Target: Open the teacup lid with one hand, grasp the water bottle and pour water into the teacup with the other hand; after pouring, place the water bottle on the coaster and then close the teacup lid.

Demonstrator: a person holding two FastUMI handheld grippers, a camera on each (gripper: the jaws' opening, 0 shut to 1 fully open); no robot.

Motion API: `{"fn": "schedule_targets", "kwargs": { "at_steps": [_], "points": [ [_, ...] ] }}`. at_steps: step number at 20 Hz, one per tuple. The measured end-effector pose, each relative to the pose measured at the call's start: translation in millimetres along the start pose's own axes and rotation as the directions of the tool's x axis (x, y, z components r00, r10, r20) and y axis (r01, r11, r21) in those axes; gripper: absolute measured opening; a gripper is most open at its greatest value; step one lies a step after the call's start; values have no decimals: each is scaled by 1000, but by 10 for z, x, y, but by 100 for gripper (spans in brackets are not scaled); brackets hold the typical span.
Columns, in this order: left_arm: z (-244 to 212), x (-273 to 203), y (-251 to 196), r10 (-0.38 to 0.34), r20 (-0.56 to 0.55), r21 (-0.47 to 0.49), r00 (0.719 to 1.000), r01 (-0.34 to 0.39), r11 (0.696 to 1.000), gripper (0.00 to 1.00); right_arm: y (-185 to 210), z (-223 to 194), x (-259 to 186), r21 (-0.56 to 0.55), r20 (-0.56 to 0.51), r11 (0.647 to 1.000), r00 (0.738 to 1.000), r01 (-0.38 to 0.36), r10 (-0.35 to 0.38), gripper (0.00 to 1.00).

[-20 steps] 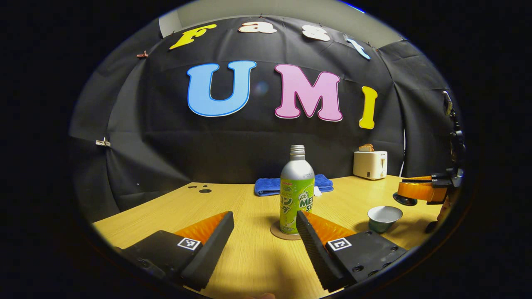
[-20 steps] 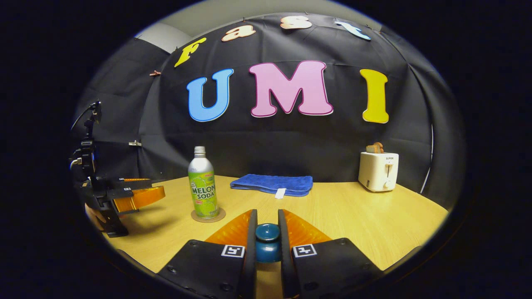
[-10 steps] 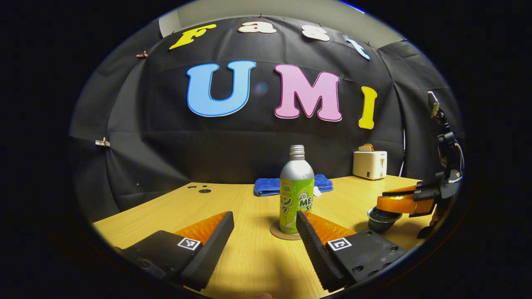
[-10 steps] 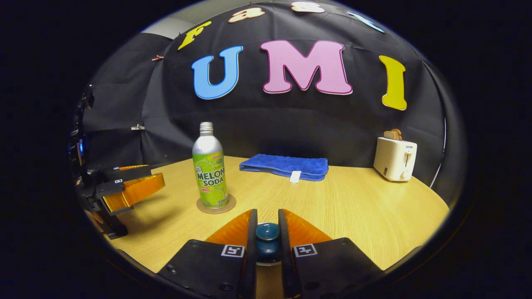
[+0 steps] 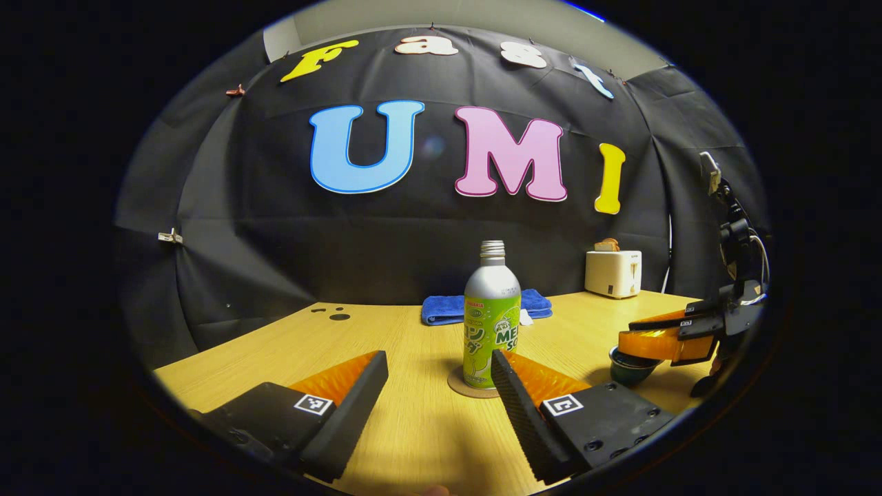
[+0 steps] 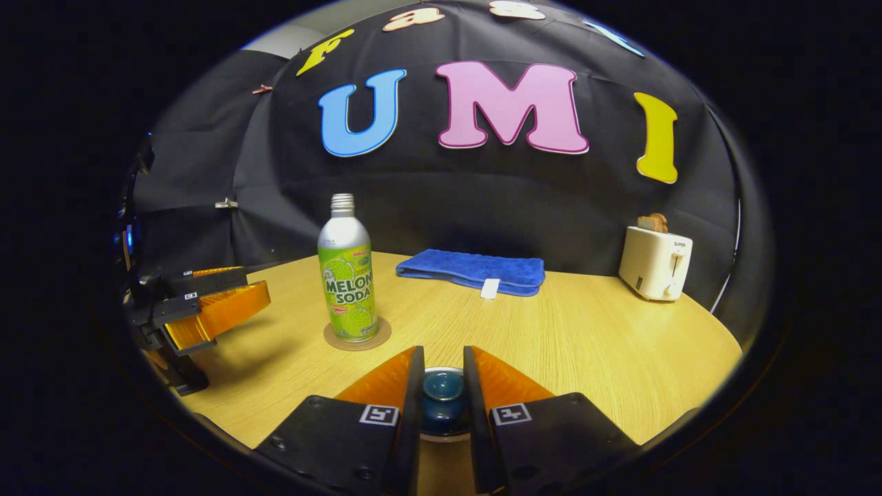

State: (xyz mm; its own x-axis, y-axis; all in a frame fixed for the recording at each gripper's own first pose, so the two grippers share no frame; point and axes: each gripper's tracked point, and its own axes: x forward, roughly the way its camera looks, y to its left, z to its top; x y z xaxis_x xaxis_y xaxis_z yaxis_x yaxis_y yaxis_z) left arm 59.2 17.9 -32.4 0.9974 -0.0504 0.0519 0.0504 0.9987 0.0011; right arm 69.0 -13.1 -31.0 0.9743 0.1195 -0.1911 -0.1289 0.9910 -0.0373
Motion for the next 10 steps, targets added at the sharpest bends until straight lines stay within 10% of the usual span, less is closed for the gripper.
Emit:
{"fn": "schedule_targets", "kwargs": {
  "at_steps": [4,7,10],
  "points": [
    [3,-7,20,7,-1,0,1000,-7,1000,95,-35,52,-104,2,39,1000,999,24,-24,53],
    [8,-70,-3,5,-1,-1,1000,-5,1000,95,-143,114,-200,36,90,998,994,57,-60,96],
    [0,-115,-2,20,-2,-1,1000,-20,1000,95,-291,210,-339,65,164,993,981,99,-108,98]
  ]
}}
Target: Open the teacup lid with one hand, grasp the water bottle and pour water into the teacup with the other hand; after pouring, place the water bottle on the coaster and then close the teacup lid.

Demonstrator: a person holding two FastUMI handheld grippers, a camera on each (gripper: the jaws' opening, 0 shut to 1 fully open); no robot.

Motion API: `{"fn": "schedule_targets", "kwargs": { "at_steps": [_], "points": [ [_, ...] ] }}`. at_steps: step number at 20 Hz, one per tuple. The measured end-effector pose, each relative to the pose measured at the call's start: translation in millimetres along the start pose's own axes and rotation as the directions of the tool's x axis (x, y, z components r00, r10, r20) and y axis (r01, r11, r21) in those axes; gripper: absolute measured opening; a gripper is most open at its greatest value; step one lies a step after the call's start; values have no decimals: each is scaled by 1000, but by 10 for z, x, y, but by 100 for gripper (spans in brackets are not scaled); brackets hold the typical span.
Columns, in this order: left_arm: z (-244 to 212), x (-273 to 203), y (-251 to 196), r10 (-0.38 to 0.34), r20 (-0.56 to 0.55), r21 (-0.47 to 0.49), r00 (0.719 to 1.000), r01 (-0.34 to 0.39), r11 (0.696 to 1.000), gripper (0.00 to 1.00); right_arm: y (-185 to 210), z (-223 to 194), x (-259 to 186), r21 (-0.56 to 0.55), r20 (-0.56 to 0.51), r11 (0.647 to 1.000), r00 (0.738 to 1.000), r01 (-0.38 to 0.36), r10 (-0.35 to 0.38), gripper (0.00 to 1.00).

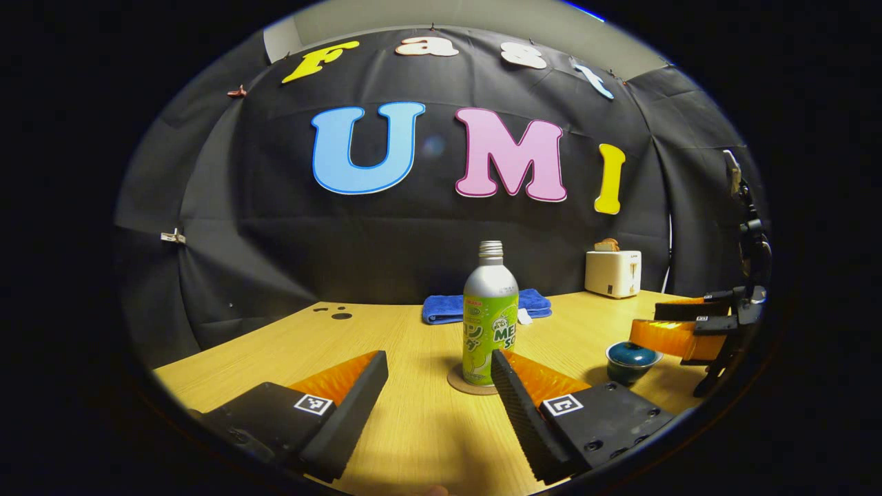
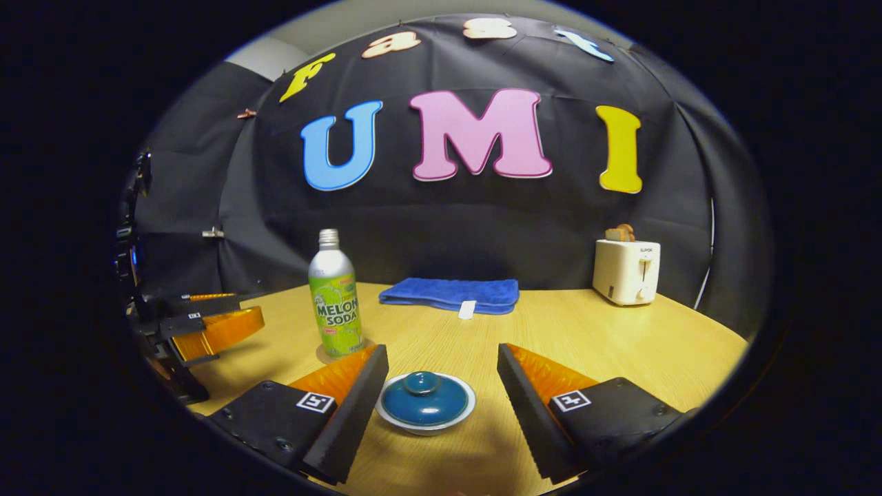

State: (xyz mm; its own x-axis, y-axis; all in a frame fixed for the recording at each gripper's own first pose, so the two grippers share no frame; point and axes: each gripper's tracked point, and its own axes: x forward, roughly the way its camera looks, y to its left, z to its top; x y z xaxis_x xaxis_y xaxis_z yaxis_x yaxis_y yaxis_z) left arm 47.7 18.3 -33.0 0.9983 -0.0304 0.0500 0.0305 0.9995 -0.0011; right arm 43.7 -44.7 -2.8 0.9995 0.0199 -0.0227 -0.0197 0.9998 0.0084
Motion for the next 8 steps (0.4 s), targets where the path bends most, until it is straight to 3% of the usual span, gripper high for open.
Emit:
{"fn": "schedule_targets", "kwargs": {
  "at_steps": [8],
  "points": [
    [-2,-98,-108,49,-2,-1,999,-49,999,95,-437,41,-245,-10,30,992,992,123,-123,98]
  ]
}}
